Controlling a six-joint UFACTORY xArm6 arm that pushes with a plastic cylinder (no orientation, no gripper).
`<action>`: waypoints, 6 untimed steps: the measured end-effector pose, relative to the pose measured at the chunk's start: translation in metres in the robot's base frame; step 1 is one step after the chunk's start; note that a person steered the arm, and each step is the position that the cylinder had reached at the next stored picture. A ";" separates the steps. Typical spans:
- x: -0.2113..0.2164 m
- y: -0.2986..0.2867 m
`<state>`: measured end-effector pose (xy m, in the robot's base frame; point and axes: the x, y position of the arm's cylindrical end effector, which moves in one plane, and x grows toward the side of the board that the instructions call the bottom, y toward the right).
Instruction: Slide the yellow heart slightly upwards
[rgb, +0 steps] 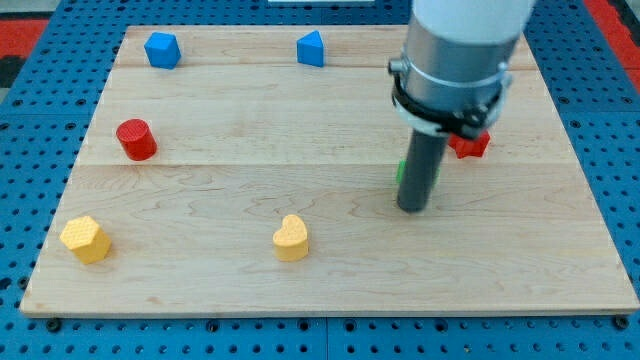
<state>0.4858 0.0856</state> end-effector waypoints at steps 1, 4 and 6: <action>-0.028 0.003; -0.021 0.035; -0.034 0.012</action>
<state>0.4517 0.0972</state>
